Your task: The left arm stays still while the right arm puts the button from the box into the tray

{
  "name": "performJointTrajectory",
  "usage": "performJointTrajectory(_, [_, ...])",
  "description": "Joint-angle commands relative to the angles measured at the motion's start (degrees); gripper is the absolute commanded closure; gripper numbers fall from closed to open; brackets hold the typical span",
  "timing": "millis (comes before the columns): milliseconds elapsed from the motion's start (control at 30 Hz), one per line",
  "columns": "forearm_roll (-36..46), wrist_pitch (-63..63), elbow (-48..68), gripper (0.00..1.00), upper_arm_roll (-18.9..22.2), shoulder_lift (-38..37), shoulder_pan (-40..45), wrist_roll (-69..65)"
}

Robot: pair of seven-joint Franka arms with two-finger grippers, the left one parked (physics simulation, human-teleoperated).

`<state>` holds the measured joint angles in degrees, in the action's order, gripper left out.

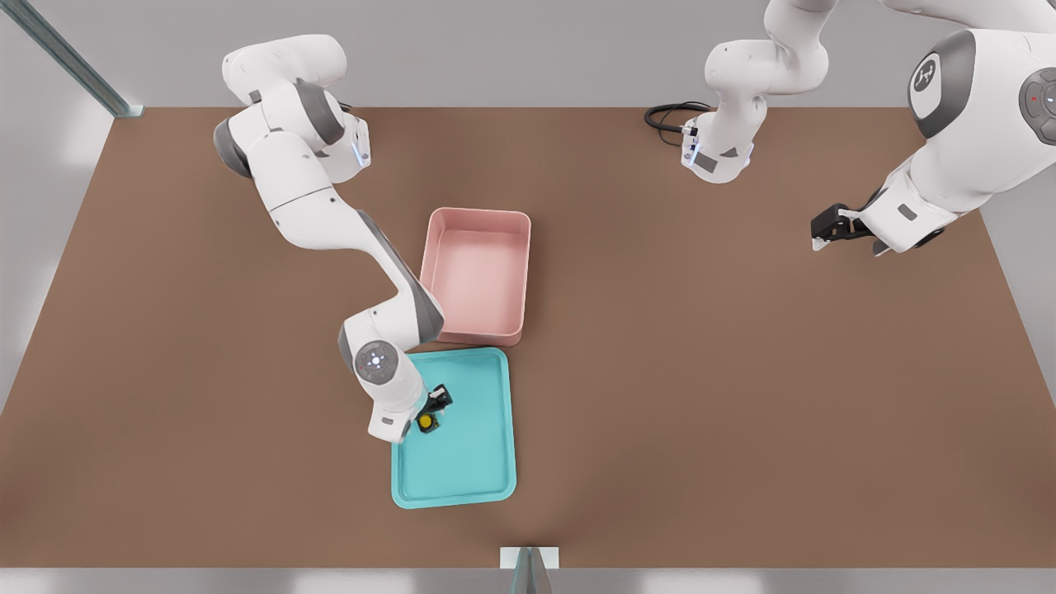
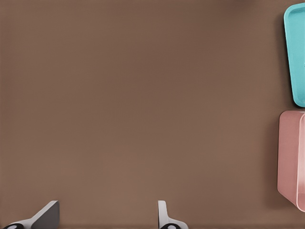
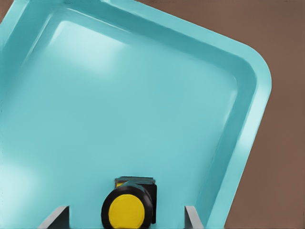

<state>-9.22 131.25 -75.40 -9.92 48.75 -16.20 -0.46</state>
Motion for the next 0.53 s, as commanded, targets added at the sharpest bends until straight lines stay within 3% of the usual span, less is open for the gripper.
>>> performJointTrajectory(0, [2.5, -3.5, -5.4, 0.0, -0.1, -9.0, -0.1, -3.9])
performJointTrajectory(33, [6.8, -9.8, -5.5, 0.0, 0.2, -14.2, -0.3, -3.4])
performJointTrajectory(100, [6.8, -19.6, -10.0, 0.0, 2.1, -26.8, 1.8, 3.9])
performJointTrajectory(167, [6.8, -25.7, -12.9, 0.0, 2.5, -34.3, 3.8, 4.7])
performJointTrajectory(500, [6.1, -28.2, -12.5, 0.0, 8.2, -37.1, 4.9, 3.8])
